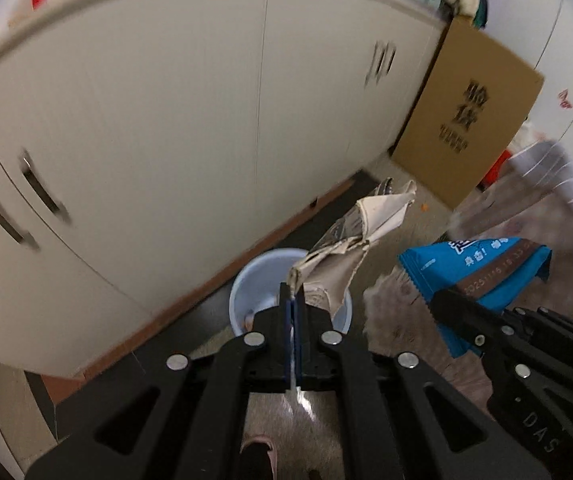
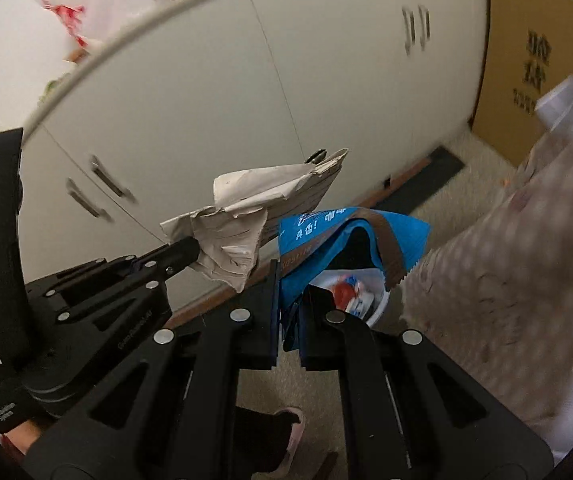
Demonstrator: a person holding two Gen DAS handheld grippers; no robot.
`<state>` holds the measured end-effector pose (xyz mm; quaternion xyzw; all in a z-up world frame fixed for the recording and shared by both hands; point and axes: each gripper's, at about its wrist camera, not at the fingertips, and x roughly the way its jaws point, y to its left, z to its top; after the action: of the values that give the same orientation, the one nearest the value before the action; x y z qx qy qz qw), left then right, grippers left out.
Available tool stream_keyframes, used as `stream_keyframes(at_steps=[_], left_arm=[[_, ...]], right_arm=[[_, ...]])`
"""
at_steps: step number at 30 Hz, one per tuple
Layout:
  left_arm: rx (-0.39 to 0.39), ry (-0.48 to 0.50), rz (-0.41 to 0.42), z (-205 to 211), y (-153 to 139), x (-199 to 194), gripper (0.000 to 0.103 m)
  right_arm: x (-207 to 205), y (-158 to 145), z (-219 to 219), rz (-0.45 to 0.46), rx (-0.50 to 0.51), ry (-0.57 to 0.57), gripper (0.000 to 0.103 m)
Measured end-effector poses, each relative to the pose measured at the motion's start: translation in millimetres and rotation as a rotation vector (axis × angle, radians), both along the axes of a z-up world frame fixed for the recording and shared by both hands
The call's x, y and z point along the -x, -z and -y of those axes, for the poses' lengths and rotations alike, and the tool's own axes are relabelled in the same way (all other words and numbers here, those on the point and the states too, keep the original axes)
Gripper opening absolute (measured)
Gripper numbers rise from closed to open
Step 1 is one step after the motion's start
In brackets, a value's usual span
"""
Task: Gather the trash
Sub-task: 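Carry the paper wrapper and blue packet over the wastebasket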
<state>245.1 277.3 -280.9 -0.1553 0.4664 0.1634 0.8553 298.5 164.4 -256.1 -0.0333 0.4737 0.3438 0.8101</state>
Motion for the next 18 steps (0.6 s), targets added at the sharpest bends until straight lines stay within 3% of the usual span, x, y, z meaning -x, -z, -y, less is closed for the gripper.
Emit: stream_keyframes(at_steps=[9,18], left_arm=[[0.060,0.004,-0.147,-10,77,-39,0.001],[0.102,0.023,-0.198,-4,113,-67,0.001]], right_arm=[[-31,77,-5,-0.096,0.083,0.065,0.007],[-42,124,-7,-0.137,0.124,0.111,0.007]])
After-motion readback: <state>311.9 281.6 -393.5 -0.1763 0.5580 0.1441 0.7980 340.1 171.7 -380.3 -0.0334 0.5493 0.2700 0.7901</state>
